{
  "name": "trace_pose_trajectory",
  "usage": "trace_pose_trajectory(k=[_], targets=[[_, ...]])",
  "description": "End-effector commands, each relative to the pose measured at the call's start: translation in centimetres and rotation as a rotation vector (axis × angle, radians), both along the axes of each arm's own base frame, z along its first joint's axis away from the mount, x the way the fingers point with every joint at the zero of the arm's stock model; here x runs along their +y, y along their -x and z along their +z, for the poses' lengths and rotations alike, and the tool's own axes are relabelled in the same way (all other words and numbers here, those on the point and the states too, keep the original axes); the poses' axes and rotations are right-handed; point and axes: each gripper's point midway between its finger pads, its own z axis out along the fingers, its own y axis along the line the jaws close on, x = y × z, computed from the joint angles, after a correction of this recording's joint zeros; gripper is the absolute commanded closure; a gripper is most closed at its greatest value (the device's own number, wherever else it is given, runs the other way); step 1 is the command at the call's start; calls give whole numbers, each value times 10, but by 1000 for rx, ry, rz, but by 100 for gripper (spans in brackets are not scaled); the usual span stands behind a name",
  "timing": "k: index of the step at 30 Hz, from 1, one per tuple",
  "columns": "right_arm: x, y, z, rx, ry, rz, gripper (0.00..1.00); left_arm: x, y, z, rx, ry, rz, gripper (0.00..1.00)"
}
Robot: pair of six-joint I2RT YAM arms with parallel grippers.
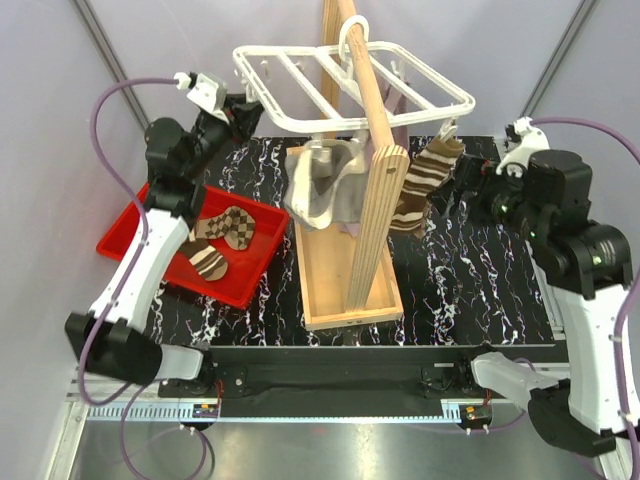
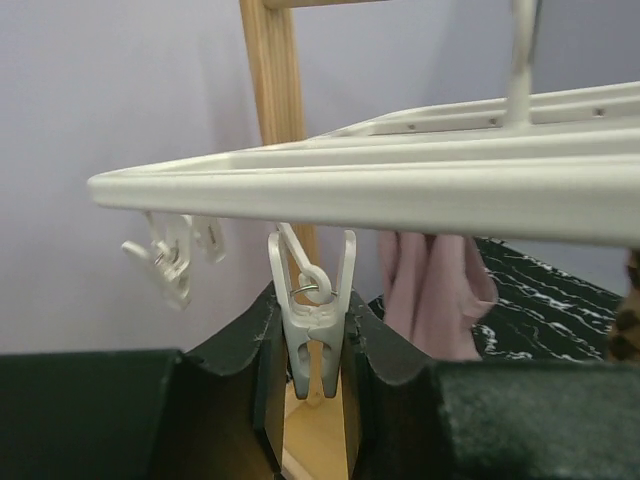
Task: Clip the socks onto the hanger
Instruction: Rotate the hanger.
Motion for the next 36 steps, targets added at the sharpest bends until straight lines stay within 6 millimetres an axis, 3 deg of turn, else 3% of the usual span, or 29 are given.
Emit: trace_pose_trajectory(k=[1,5,11,16,17,20,26,30,36], targets=[[-7,31,13,-15,-26,-3,0,-13,47,20,-36,25,-7,100],[-1,45,16,-39,-65,42,0,-30,81,9,12,41,-39,100],[19,42,19,-72,-117,142,4,-70,134,-7,71,69,-179,100],[41,37,28,-130,-219,238,20,-105,157,-19,139,89,-276,100],[45,36,22,-130,-234,254,25,-111,156,-20,148,91,-277,100],[55,32,45,-257,-315,298,39,-131,167,-22,162,98,-323,100],[71,38,67,-352,-396,409,57,-163,181,-32,209,109,-384,100],[91,38,70,-363,-447,550,50,-173,186,-37,227,128,-415,100],[107,17,64,-364,-471,629,30,-186,181,-40,268,130,-401,100]])
